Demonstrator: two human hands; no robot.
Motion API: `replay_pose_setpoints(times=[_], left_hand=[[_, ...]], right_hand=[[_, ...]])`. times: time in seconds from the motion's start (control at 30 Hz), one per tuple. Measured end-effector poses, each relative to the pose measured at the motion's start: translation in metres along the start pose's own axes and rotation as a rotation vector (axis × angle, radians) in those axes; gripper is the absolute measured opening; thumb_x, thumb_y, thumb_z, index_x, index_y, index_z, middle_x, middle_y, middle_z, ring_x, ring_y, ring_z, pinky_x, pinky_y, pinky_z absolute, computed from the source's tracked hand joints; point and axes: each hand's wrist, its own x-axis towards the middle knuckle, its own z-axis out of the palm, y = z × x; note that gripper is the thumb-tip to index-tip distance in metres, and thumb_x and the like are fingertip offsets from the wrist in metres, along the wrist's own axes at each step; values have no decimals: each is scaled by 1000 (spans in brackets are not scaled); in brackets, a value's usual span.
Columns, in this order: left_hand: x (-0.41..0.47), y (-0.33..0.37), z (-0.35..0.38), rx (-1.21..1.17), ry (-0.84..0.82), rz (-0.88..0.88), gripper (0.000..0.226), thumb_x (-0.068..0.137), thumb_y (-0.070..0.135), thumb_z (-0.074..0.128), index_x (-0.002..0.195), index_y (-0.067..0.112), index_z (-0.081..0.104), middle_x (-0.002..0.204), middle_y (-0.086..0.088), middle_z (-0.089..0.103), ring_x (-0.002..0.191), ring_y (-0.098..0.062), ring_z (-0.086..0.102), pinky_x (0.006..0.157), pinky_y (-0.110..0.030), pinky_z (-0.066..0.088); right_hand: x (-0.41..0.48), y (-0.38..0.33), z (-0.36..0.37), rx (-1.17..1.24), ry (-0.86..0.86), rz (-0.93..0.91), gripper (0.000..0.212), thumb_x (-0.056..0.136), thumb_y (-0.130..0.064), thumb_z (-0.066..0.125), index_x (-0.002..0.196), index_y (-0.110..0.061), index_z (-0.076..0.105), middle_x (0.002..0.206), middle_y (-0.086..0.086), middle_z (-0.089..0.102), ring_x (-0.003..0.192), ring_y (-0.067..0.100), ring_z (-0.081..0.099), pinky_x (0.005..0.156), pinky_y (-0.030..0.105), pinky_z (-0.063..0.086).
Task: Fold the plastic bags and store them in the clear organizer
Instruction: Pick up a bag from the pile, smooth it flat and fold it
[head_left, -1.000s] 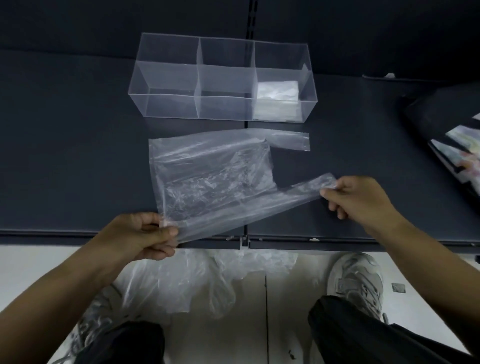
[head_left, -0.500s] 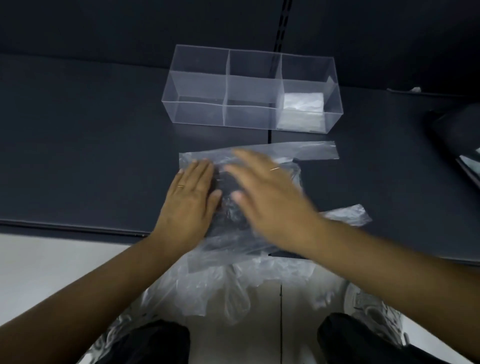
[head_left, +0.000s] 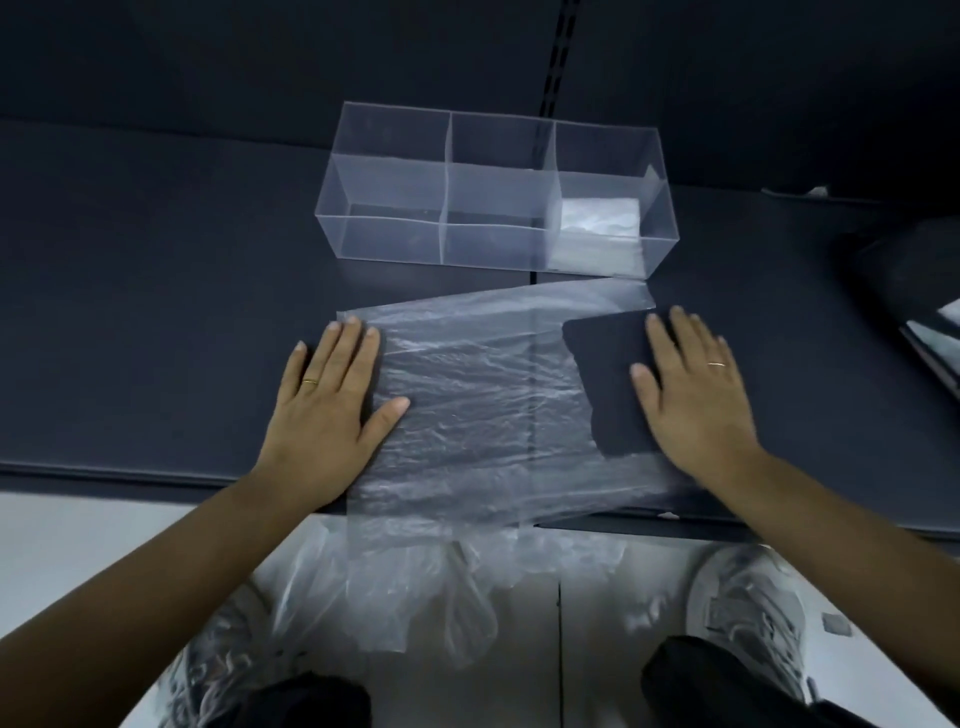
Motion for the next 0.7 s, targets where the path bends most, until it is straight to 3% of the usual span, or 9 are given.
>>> replay_pose_setpoints(times=[0.1,0.2,0.27,0.33,0.4,0.47,0.53,0.63,0.7], left_hand=[[-30,0,-6,-116,164,225,73,97,58,21,148,6,26,157,-11,22,147,-23,14,120,-42,6],[-67,0,4,-64,68,528,84,89,67,43,147,8,32,155,-9,30,145,-23,23,118,-44,16],[-81,-1,12,26,19,606,73,90,53,49,146,9,31,152,-9,35,143,-23,28,115,-45,22],[-84,-1,13,17,97,602,54,91,23,48,142,7,41,146,-11,43,137,-26,38,110,-46,30],[-83,3,8,-92,188,557,41,90,8,47,130,5,56,137,-12,52,128,-27,50,106,-44,38],[-82,12,2,-155,236,554,32,92,14,51,121,6,64,129,-8,60,122,-24,56,104,-42,41],[-82,20,-4,-200,229,544,31,94,24,52,116,9,69,124,-4,64,117,-18,59,102,-38,43],[-82,25,-24,-389,78,380,34,98,38,45,112,21,71,116,7,69,111,-10,63,99,-20,42],[-81,23,-44,-656,-57,157,22,95,46,49,107,46,69,108,25,68,104,4,63,90,-4,40]], right_hand=[[-9,-12,-14,44,104,-42,53,98,-21,44,145,0,34,154,21,26,143,36,23,118,49,16],[-36,-63,-20,283,24,-382,61,95,-41,41,146,-6,35,156,13,26,144,29,22,119,44,16],[-60,-98,-13,285,-117,-652,75,94,-57,41,151,-12,23,160,7,14,148,20,9,120,37,6],[-76,-119,-2,207,-193,-800,86,88,-58,52,152,-11,19,161,7,10,148,18,5,121,36,3],[-79,-127,4,159,-202,-796,84,82,-45,65,148,-9,30,158,11,21,146,23,19,120,39,13],[-77,-125,4,187,-138,-733,66,78,-30,72,136,-7,51,147,14,41,134,29,43,111,43,34],[-77,-115,2,256,-24,-706,40,81,-28,68,115,-8,66,131,12,58,114,31,59,96,40,46],[-85,-91,-5,330,83,-669,23,90,-25,53,90,-11,72,108,6,68,94,26,65,83,36,46],[-87,-73,-16,366,87,-566,19,90,-19,57,85,-9,73,97,3,70,87,24,65,79,36,48]])
